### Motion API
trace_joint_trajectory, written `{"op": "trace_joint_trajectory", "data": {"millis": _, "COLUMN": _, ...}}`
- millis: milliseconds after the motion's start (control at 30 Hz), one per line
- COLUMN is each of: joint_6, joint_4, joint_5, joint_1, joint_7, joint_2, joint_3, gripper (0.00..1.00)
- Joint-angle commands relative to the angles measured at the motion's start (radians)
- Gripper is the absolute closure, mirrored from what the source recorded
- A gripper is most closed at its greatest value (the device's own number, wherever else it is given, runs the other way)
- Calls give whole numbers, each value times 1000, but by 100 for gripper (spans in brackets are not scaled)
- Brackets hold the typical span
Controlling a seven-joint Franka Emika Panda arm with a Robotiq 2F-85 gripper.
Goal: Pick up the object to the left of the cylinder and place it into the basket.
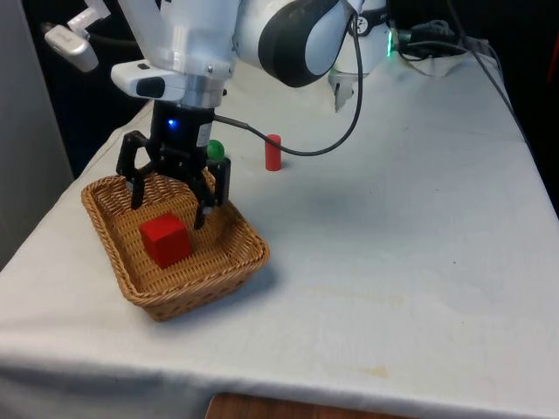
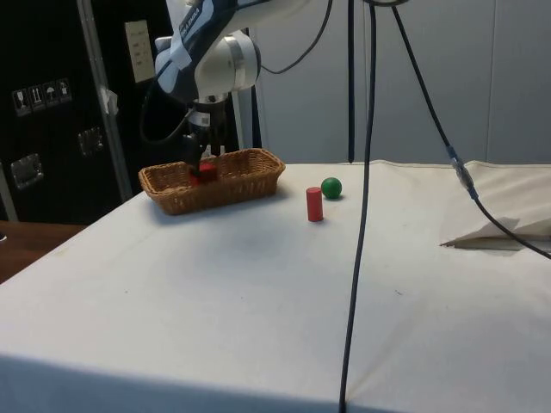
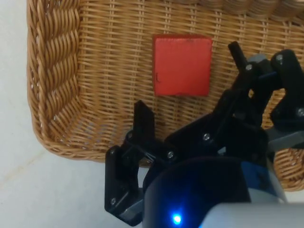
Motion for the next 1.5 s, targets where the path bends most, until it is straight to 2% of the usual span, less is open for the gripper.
{"op": "trace_joint_trajectory", "data": {"millis": 0, "joint_6": -1, "joint_4": 1, "joint_5": -1, "joint_1": 1, "joint_7": 3, "joint_2": 2, "joint_3": -1, "gripper": 0}}
{"op": "trace_joint_trajectory", "data": {"millis": 200, "joint_6": 0, "joint_4": -1, "joint_5": 0, "joint_1": 2, "joint_7": 0, "joint_2": 0, "joint_3": 0, "gripper": 0}}
{"op": "trace_joint_trajectory", "data": {"millis": 367, "joint_6": -21, "joint_4": -19, "joint_5": -3, "joint_1": 19, "joint_7": 1, "joint_2": -26, "joint_3": -27, "gripper": 0}}
{"op": "trace_joint_trajectory", "data": {"millis": 433, "joint_6": -35, "joint_4": -33, "joint_5": -3, "joint_1": 32, "joint_7": -3, "joint_2": -45, "joint_3": -44, "gripper": 0}}
{"op": "trace_joint_trajectory", "data": {"millis": 467, "joint_6": -32, "joint_4": -18, "joint_5": 0, "joint_1": 23, "joint_7": 1, "joint_2": -30, "joint_3": -38, "gripper": 0}}
{"op": "trace_joint_trajectory", "data": {"millis": 500, "joint_6": -38, "joint_4": -38, "joint_5": -4, "joint_1": 36, "joint_7": -4, "joint_2": -52, "joint_3": -48, "gripper": 0}}
{"op": "trace_joint_trajectory", "data": {"millis": 667, "joint_6": -49, "joint_4": -74, "joint_5": -14, "joint_1": 58, "joint_7": -12, "joint_2": -96, "joint_3": -71, "gripper": 0}}
{"op": "trace_joint_trajectory", "data": {"millis": 700, "joint_6": -43, "joint_4": -67, "joint_5": -7, "joint_1": 52, "joint_7": -12, "joint_2": -90, "joint_3": -64, "gripper": 0}}
{"op": "trace_joint_trajectory", "data": {"millis": 733, "joint_6": -53, "joint_4": -79, "joint_5": -16, "joint_1": 62, "joint_7": -14, "joint_2": -104, "joint_3": -76, "gripper": 0}}
{"op": "trace_joint_trajectory", "data": {"millis": 833, "joint_6": -64, "joint_4": -92, "joint_5": -18, "joint_1": 74, "joint_7": -18, "joint_2": -123, "joint_3": -92, "gripper": 0}}
{"op": "trace_joint_trajectory", "data": {"millis": 867, "joint_6": -73, "joint_4": -100, "joint_5": -21, "joint_1": 83, "joint_7": -20, "joint_2": -136, "joint_3": -104, "gripper": 0}}
{"op": "trace_joint_trajectory", "data": {"millis": 967, "joint_6": -84, "joint_4": -113, "joint_5": -24, "joint_1": 99, "joint_7": -21, "joint_2": -155, "joint_3": -122, "gripper": 0}}
{"op": "trace_joint_trajectory", "data": {"millis": 1000, "joint_6": -80, "joint_4": -103, "joint_5": -15, "joint_1": 89, "joint_7": -23, "joint_2": -148, "joint_3": -114, "gripper": 0}}
{"op": "trace_joint_trajectory", "data": {"millis": 1033, "joint_6": -87, "joint_4": -117, "joint_5": -26, "joint_1": 104, "joint_7": -21, "joint_2": -161, "joint_3": -127, "gripper": 0}}
{"op": "trace_joint_trajectory", "data": {"millis": 1067, "joint_6": -90, "joint_4": -120, "joint_5": -28, "joint_1": 108, "joint_7": -21, "joint_2": -167, "joint_3": -130, "gripper": 0}}
{"op": "trace_joint_trajectory", "data": {"millis": 1100, "joint_6": -97, "joint_4": -128, "joint_5": -35, "joint_1": 119, "joint_7": -19, "joint_2": -181, "joint_3": -141, "gripper": 0}}
{"op": "trace_joint_trajectory", "data": {"millis": 1167, "joint_6": -99, "joint_4": -131, "joint_5": -38, "joint_1": 123, "joint_7": -18, "joint_2": -188, "joint_3": -144, "gripper": 0}}
{"op": "trace_joint_trajectory", "data": {"millis": 1200, "joint_6": -103, "joint_4": -140, "joint_5": -47, "joint_1": 135, "joint_7": -13, "joint_2": -203, "joint_3": -151, "gripper": 0}}
{"op": "trace_joint_trajectory", "data": {"millis": 1233, "joint_6": -105, "joint_4": -145, "joint_5": -52, "joint_1": 141, "joint_7": -10, "joint_2": -210, "joint_3": -154, "gripper": 0}}
{"op": "trace_joint_trajectory", "data": {"millis": 1267, "joint_6": -101, "joint_4": -134, "joint_5": -45, "joint_1": 127, "joint_7": -17, "joint_2": -207, "joint_3": -140, "gripper": 0}}
{"op": "trace_joint_trajectory", "data": {"millis": 1300, "joint_6": -106, "joint_4": -149, "joint_5": -58, "joint_1": 146, "joint_7": -7, "joint_2": -217, "joint_3": -155, "gripper": 0}}
{"op": "trace_joint_trajectory", "data": {"millis": 1367, "joint_6": -106, "joint_4": -158, "joint_5": -71, "joint_1": 159, "joint_7": 3, "joint_2": -232, "joint_3": -157, "gripper": 0}}
{"op": "trace_joint_trajectory", "data": {"millis": 1400, "joint_6": -103, "joint_4": -168, "joint_5": -89, "joint_1": 170, "joint_7": 16, "joint_2": -249, "joint_3": -156, "gripper": 0}}
{"op": "trace_joint_trajectory", "data": {"millis": 1467, "joint_6": -102, "joint_4": -176, "joint_5": -108, "joint_1": 181, "joint_7": 31, "joint_2": -264, "joint_3": -155, "gripper": 0}}
